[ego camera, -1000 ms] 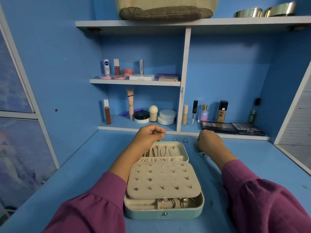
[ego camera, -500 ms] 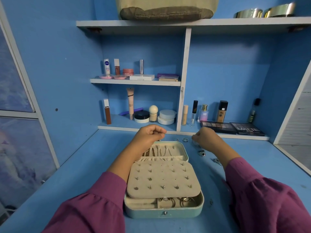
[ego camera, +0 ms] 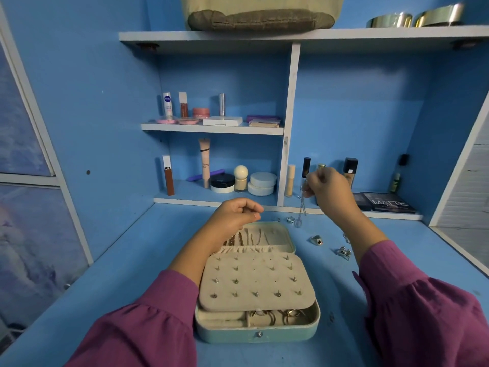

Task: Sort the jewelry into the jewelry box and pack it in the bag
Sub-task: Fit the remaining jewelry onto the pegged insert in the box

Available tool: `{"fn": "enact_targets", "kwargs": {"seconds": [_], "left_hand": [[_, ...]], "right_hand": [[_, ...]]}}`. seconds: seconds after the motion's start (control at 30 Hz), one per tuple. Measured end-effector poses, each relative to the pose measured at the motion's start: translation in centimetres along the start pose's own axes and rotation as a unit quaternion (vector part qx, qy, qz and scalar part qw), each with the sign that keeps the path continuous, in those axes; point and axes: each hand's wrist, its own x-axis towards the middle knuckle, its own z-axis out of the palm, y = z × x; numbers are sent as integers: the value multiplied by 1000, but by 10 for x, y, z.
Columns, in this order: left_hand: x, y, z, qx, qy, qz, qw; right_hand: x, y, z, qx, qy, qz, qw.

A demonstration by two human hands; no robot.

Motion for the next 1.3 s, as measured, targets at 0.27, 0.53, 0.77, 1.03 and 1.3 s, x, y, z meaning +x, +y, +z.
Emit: {"fn": "enact_targets", "kwargs": {"seconds": [0.27, 0.53, 0.77, 1.03, 1.3], "left_hand": [[-2, 3, 0, -13, -8, 9, 1000], [-5, 9, 1, -51, -30, 45, 997], [-3, 9, 1, -41, -15, 65, 997], [-1, 9, -6, -76, 71, 82, 991], [0, 9, -9, -105, 83, 110, 985]], "right_hand": [[-3, -24, 2, 147, -3, -33, 989], [-20, -35, 14, 204, -160, 12, 966], [-24, -34, 19, 135, -228, 15, 964], [-21, -31, 11, 110, -217, -4, 970], [-22, -19, 21, -107, -219, -72, 967]]}}
